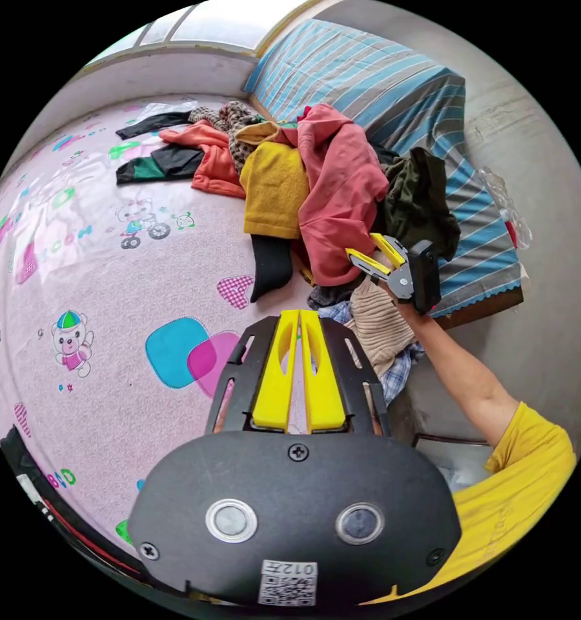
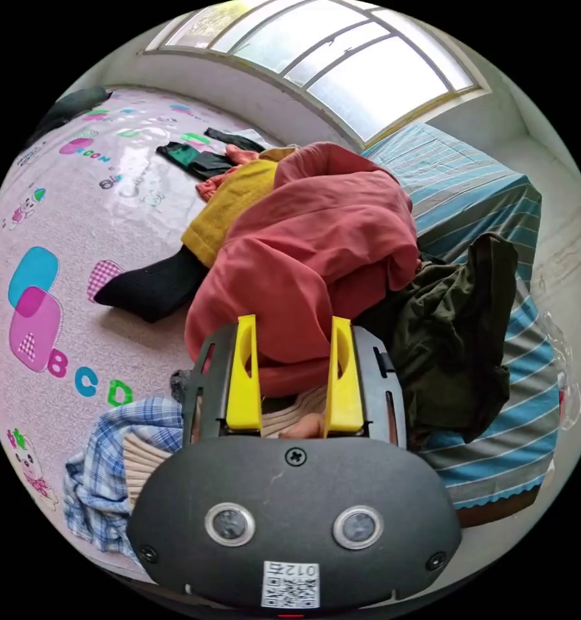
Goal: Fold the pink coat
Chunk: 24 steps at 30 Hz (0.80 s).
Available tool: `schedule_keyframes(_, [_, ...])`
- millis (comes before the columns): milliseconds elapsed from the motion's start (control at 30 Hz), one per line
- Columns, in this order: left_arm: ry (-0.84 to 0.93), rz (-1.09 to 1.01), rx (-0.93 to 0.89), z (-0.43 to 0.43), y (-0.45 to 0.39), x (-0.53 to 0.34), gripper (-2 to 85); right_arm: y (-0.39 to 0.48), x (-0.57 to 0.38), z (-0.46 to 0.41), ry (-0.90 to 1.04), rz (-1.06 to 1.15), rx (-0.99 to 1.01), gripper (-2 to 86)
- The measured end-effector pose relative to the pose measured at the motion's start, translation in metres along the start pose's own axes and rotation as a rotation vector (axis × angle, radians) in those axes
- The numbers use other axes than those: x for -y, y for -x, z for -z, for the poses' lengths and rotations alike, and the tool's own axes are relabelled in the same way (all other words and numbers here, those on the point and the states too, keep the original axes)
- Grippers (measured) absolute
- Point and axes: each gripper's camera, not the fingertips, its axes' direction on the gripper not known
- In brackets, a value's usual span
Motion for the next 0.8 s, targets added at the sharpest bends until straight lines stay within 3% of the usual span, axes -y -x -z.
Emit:
schedule_keyframes(133, [0.033, 0.011, 0.012, -0.031, 0.004, 0.075, 2.9, -0.049, -0.009, 0.010, 0.016, -0.077, 0.173, 1.8])
schedule_keyframes(300, [0.012, 0.043, -0.051, -0.052, 0.022, 0.154, 8.5, -0.183, -0.082, 0.049, -0.294, -0.517, 0.933, 0.3])
schedule_keyframes(400, [-0.025, 0.126, -0.166, -0.062, 0.045, 0.197, 11.4, -0.224, -0.123, 0.067, -0.393, -0.518, 1.125, 0.1])
schedule_keyframes(500, [-0.046, 0.166, -0.260, -0.073, 0.060, 0.234, 13.1, -0.253, -0.155, 0.084, -0.434, -0.497, 1.223, 0.1])
schedule_keyframes(800, [-0.065, 0.267, -0.217, -0.099, 0.098, 0.296, 12.9, -0.317, -0.218, 0.135, -0.530, -0.523, 1.353, 0.1])
